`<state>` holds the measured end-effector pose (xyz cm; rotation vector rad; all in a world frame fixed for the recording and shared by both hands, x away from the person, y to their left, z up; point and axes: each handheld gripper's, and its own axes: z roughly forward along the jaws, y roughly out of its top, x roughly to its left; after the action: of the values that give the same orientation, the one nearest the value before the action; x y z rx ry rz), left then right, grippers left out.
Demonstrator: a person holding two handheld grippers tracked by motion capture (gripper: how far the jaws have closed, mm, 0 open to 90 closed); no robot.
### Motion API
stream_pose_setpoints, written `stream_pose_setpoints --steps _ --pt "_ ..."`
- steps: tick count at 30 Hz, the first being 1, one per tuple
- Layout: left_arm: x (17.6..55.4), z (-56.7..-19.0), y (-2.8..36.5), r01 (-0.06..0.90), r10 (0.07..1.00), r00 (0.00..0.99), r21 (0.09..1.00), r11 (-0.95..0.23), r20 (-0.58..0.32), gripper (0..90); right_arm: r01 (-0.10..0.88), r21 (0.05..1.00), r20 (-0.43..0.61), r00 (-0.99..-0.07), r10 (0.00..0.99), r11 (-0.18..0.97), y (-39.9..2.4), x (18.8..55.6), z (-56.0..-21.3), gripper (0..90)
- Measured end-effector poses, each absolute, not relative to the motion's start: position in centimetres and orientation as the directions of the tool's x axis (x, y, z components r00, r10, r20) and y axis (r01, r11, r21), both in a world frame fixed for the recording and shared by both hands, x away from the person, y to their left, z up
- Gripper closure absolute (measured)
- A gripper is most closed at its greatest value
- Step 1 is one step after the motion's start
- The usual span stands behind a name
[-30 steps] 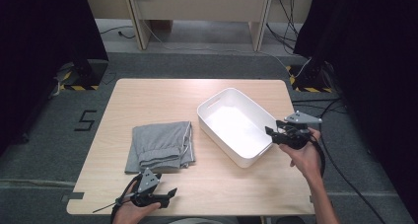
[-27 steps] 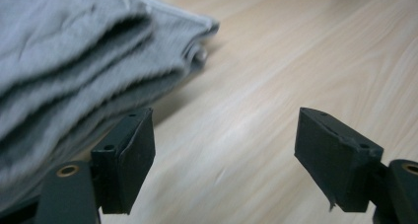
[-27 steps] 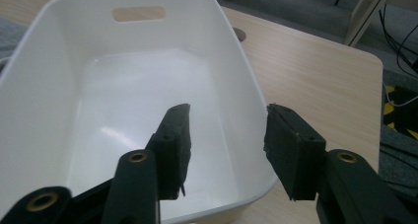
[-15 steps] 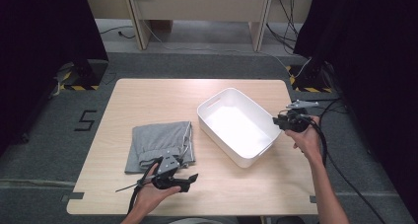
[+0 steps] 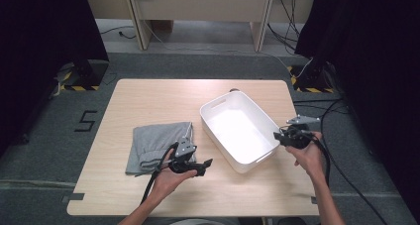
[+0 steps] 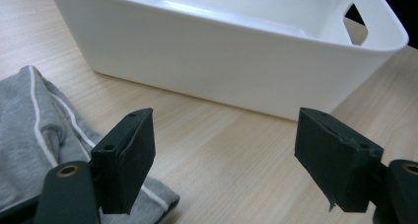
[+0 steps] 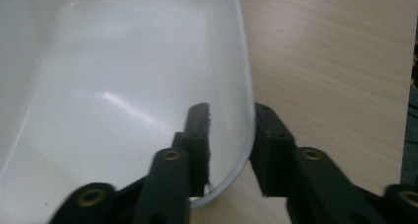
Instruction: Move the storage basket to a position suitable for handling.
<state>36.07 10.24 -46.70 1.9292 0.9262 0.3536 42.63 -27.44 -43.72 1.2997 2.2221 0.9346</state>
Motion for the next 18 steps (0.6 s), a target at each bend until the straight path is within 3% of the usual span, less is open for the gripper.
stream_pose_setpoints --steps 10,18 --pt "37.7 -47.1 9.7 0.471 0.755 0.644 0.84 -0.269 -0.12 26.2 0.586 0.737 0.016 -0.512 0.859 0.337 -25.5 37.5 -43.1 46.8" --pt "38.9 -47.0 10.0 0.479 0.783 0.611 0.842 -0.248 -0.117 26.4 0.564 0.765 0.036 -0.519 0.854 0.31 -25.5 39.5 -41.7 47.2"
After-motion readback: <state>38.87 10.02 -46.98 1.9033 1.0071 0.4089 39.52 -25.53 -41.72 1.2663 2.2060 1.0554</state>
